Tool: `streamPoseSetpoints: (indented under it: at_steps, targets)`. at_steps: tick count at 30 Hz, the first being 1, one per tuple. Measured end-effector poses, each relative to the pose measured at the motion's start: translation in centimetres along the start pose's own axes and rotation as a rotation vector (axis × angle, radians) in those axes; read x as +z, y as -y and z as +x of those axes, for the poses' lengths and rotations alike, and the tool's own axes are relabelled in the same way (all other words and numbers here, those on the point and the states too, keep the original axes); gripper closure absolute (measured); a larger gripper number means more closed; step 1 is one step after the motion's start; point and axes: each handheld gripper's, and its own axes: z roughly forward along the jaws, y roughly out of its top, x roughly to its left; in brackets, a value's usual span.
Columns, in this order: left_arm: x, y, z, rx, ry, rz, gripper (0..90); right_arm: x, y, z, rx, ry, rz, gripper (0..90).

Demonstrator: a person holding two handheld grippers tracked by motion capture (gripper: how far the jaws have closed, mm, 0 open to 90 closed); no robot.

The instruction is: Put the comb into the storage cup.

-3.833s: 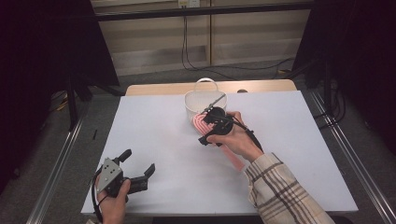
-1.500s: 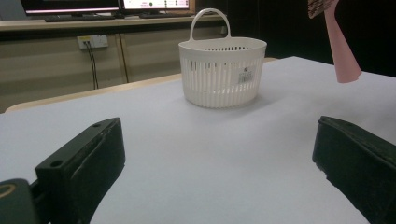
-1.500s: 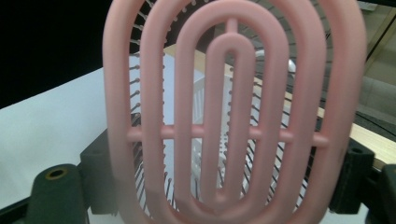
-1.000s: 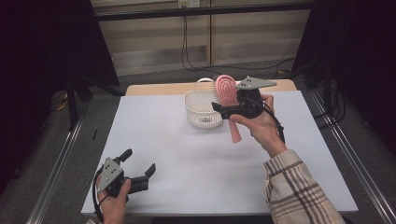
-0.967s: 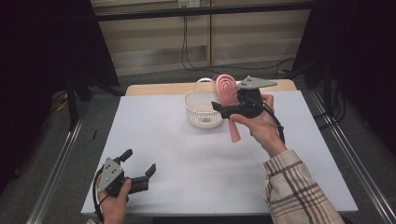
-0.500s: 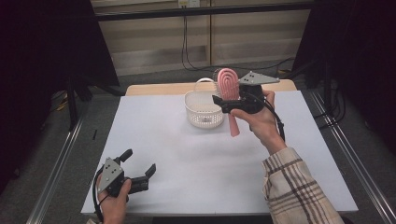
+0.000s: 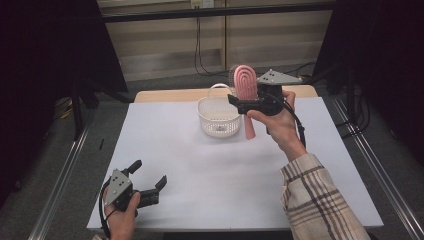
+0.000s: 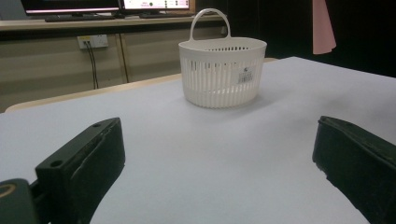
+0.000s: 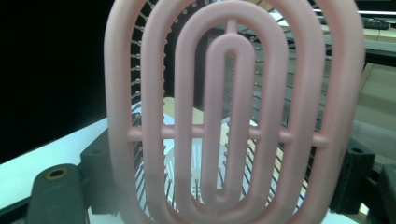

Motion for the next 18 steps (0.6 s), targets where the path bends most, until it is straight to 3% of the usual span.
streamPoseSetpoints:
  at_steps: [18]
  targets:
    - [0.0, 0.0, 0.0, -0.003, 0.001, -0.003, 2.5, 1.2, -2.3, 1.0, -0.025, 0.0, -0.063, 18.8]
